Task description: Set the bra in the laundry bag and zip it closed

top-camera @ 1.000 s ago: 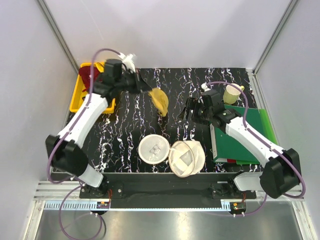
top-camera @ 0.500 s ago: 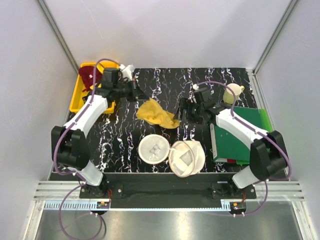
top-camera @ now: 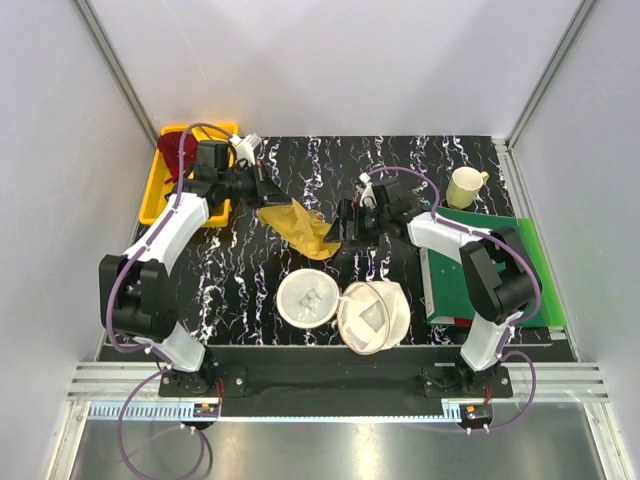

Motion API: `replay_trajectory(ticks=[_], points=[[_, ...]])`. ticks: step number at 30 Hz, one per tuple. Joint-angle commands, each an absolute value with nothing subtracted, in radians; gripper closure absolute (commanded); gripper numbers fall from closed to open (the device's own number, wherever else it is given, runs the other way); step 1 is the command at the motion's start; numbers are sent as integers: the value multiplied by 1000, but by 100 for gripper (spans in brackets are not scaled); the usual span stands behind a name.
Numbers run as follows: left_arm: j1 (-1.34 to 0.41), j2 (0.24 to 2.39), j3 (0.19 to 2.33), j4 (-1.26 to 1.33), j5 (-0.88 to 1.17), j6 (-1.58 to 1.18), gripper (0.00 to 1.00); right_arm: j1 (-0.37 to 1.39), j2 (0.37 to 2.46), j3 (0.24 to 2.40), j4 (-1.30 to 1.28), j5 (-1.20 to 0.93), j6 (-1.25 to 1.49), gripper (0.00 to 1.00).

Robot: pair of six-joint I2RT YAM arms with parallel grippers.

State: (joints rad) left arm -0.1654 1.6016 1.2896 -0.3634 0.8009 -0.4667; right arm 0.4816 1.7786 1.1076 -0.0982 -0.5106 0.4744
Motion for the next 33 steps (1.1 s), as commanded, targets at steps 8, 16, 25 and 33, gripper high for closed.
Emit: replay_trajectory(ticks=[8, 16, 25, 33], points=[[-164, 1493, 1301, -319, 853, -440, 100, 502, 1908, 1152, 18, -321, 765, 2], [-166, 1488, 1296, -314, 877, -436, 100, 508, 2018, 1157, 204, -324, 1026, 17], [-166, 1489, 1272, -321, 842, -411, 100, 506, 1999, 1111, 423, -238, 1080, 100], [-192, 1647, 1374, -330, 922, -428, 100, 509, 1864, 1120, 291, -187, 584, 100]])
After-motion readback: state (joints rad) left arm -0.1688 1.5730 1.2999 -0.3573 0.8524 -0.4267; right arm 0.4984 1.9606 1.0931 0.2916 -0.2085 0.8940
